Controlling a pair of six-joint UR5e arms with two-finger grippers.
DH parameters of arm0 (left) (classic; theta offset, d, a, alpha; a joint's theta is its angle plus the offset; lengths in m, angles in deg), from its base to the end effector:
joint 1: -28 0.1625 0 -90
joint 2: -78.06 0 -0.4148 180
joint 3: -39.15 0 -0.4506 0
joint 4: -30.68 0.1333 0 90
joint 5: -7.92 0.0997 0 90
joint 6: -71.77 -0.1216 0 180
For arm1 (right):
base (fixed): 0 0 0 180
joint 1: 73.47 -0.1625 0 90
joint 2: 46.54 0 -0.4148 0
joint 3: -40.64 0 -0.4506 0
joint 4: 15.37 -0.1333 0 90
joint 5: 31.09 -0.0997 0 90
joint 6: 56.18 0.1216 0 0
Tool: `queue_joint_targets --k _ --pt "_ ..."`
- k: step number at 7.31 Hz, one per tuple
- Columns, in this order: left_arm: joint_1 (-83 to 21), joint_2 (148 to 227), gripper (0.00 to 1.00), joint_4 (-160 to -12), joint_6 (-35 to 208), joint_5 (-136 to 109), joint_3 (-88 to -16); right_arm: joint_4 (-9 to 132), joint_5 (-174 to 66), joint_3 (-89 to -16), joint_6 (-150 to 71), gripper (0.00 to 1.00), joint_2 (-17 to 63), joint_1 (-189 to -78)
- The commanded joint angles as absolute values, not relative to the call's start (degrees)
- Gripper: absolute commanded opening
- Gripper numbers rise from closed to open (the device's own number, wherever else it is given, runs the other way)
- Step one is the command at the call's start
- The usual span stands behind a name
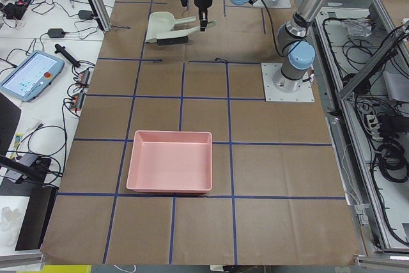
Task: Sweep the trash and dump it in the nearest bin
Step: 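Move the right gripper to the dustpan handle while the left holds the brush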
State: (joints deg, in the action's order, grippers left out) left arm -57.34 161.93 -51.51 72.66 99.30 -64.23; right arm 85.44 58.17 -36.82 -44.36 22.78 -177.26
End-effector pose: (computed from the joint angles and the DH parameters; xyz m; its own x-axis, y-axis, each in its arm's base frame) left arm -0.0890 -0.5125 0.3975 -0.9950 -0.0969 -0.0239 -0.0967 0.9953 -0.0101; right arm 0.2973 -0.6455 0.3700 -0.9991 -0.0351 -0.0222 -0.0342 0.9985 -0.0430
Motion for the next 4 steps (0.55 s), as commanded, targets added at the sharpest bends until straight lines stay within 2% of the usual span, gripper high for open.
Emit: queue_joint_targets --k 1,4 --pt "-57.3 162.3 0.06 -51.5 72.7 99.3 -64.2 89.3 58.2 -36.7 -38.6 1.0 18.7 -181.6" --pt "-57.3 162.4 0.06 -51.5 72.7 99.2 -64.2 90.5 58.1 -37.0 -38.0 1.0 14.0 -184.6"
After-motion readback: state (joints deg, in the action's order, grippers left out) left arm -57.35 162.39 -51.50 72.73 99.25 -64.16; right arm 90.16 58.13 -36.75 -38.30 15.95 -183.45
